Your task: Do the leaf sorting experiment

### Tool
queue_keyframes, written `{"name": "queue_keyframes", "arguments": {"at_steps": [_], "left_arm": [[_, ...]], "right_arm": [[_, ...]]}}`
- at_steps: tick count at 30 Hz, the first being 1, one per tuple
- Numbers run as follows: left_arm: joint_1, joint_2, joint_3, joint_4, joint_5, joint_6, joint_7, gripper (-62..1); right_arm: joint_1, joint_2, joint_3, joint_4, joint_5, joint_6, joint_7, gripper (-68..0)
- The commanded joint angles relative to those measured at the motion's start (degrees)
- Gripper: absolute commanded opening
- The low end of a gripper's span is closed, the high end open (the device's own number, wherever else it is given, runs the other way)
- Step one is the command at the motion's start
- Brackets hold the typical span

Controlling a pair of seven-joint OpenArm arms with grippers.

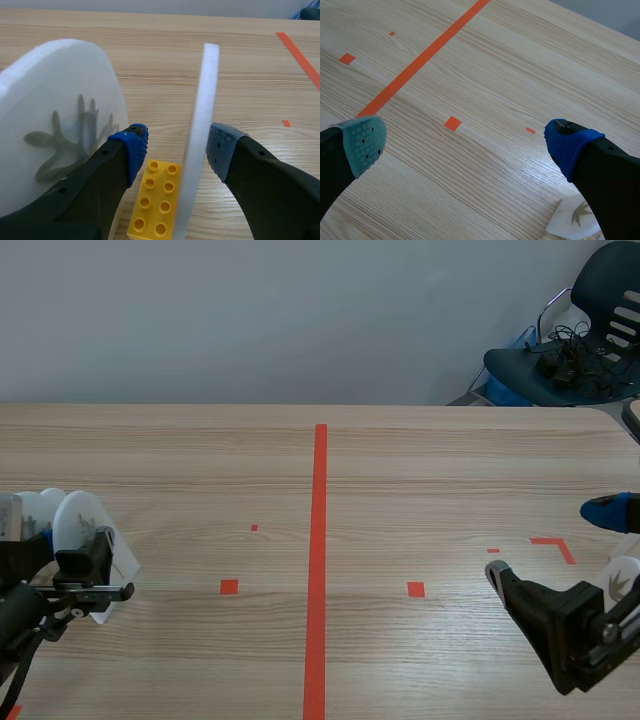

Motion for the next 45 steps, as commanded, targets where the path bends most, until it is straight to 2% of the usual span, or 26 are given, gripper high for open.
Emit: {"name": "queue_keyframes", "arguments": {"at_steps": [1, 6, 16, 21, 23, 26, 28, 29, 33, 36, 45], "left_arm": [[-0.3, -0.2, 0.0, 1.5, -0.4, -0.2, -1.0, -32.2], [0.9, -0.6, 0.0, 6.0, -0.4, -0.5, -1.0, -32.2], [5.9, -3.9, -0.7, 24.4, -0.2, -0.3, -0.4, -32.2], [9.5, -6.8, -2.2, 33.7, -0.2, -0.4, 3.8, -31.4], [11.4, -8.2, -2.2, 36.7, -0.3, -0.5, 4.9, -24.5], [15.1, -9.7, -2.2, 40.6, -0.6, -1.6, 4.9, -8.6], [17.7, -10.3, -2.2, 43.1, -2.2, -3.1, 4.9, -0.5], [19.1, -10.8, -2.1, 44.2, -3.3, -4.1, 5.1, 1.4], [24.7, -12.0, -2.1, 47.5, -11.1, -8.6, 7.6, 1.4], [27.6, -13.0, -2.1, 48.6, -14.5, -9.0, 9.6, 1.4], [29.5, -13.7, -2.1, 48.8, -14.2, -9.1, 16.2, 1.4]], "right_arm": [[0.7, 0.0, 0.6, 0.9, 0.4, -0.2, 0.7, 0.4], [0.7, 0.0, 0.6, 0.9, 0.4, -0.2, 0.7, 0.4], [0.7, -0.2, 0.6, 0.9, 0.4, -0.2, 0.7, 0.4], [0.7, -0.2, 0.6, 0.9, 0.4, -0.2, 0.7, 0.4], [0.8, -0.2, 0.6, 1.0, 0.4, -0.2, 0.7, 0.4], [1.5, -0.1, 0.6, 1.0, 0.4, -0.1, 0.4, 0.4], [1.8, -0.1, 0.9, 1.3, 0.4, 0.0, -0.4, 0.4], [1.9, -0.1, 0.9, 1.6, 0.4, 0.0, -0.8, 0.4], [1.9, -0.1, 1.5, 3.1, 0.4, 0.0, -1.7, 0.4], [1.9, -0.1, 2.4, 4.5, 0.4, 0.0, -2.1, 0.4], [1.9, -0.1, 5.5, 8.6, 0.5, 0.0, -4.7, 0.4]]}}
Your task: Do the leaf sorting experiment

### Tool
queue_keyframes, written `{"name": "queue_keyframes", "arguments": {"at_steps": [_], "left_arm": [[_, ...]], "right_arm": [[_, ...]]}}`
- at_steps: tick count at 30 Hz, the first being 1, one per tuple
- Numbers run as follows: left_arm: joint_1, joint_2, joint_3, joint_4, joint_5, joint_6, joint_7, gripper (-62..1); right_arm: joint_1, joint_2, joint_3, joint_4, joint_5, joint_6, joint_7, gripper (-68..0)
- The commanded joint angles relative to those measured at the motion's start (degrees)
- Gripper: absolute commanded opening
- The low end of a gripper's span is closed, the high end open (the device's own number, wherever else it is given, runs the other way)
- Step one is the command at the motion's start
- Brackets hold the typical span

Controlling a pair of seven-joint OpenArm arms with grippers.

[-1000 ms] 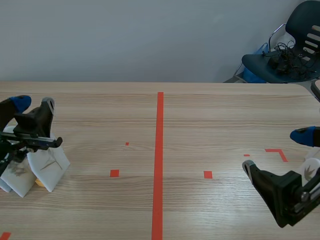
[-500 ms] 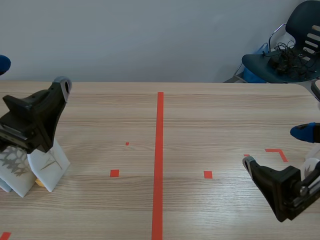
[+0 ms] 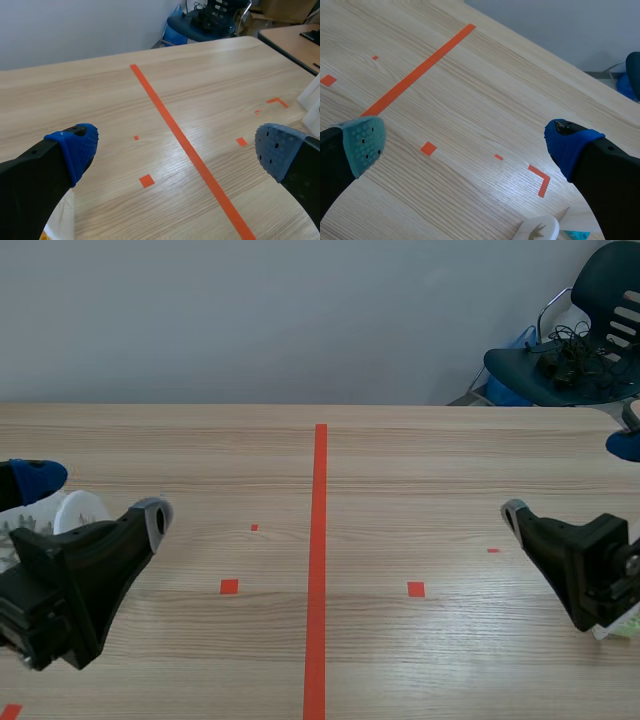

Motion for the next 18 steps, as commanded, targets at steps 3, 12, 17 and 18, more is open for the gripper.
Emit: {"name": "queue_keyframes", "arguments": {"at_steps": [3, 12, 17, 18], "left_arm": [[-0.2, 0.1, 0.0, 0.5, 0.2, 0.0, -1.5, 1.4], [-0.2, 0.3, 0.1, 0.5, 3.7, 0.0, -1.6, 1.4], [-0.3, 0.3, 0.1, 0.5, 3.7, -1.7, -1.7, 1.4], [-0.4, 0.3, 0.1, 0.5, 3.7, -1.7, -1.8, 1.4]], "right_arm": [[0.3, 0.0, 0.3, 0.7, 0.4, -0.2, 0.7, 0.4], [0.3, 0.0, 0.3, 0.7, 0.4, -0.2, 0.7, 0.4], [0.3, 0.0, 0.3, 0.7, 0.9, -0.2, 0.6, 0.4], [0.3, 0.0, 0.3, 0.7, 0.9, -0.2, 0.6, 0.4]]}}
